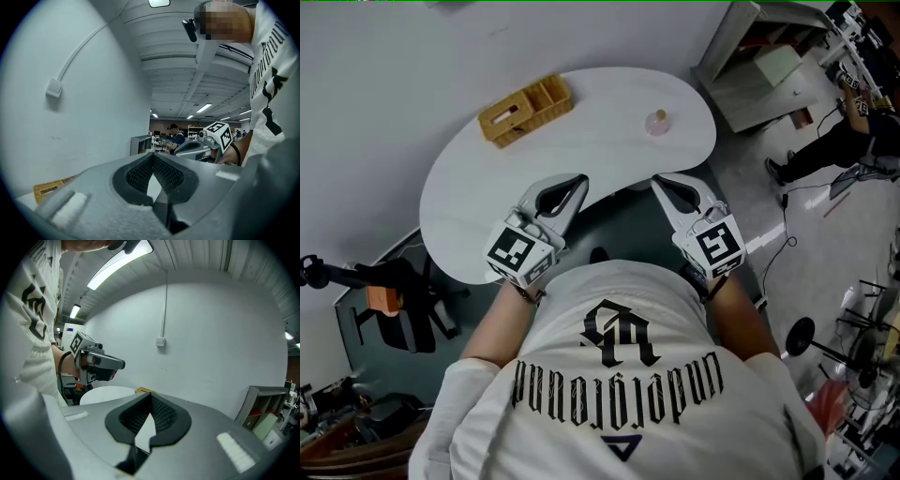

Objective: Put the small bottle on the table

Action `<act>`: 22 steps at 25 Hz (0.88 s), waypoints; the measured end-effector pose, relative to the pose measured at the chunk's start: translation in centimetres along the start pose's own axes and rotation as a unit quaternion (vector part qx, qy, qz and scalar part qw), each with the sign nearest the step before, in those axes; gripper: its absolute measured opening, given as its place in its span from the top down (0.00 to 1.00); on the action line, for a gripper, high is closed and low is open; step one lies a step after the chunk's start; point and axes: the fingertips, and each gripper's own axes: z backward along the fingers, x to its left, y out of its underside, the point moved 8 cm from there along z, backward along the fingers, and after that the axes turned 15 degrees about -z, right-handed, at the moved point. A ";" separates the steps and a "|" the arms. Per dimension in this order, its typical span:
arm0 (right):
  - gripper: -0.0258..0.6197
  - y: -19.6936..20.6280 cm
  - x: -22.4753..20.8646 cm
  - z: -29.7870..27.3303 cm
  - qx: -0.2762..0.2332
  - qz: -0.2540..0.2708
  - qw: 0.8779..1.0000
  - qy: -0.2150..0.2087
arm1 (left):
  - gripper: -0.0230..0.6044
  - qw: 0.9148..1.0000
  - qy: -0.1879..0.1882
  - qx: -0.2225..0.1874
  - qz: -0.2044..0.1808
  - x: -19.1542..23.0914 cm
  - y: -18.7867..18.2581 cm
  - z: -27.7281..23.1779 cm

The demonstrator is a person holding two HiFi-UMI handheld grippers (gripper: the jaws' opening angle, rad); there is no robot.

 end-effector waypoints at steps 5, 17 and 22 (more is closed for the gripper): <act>0.96 0.4 -1.3 4.3 0.002 -0.006 1.000 -0.008 | 0.95 1.000 -0.003 0.006 0.008 -3.4 -1.5 -2.5; 0.96 4.1 -4.2 16.6 0.005 -0.014 1.000 -0.025 | 0.95 0.999 -0.015 0.029 0.010 -15.3 -3.3 -6.1; 0.96 5.1 -4.2 18.8 0.004 -0.012 0.999 -0.046 | 0.95 0.998 -0.032 0.043 0.013 -19.4 -3.1 -5.5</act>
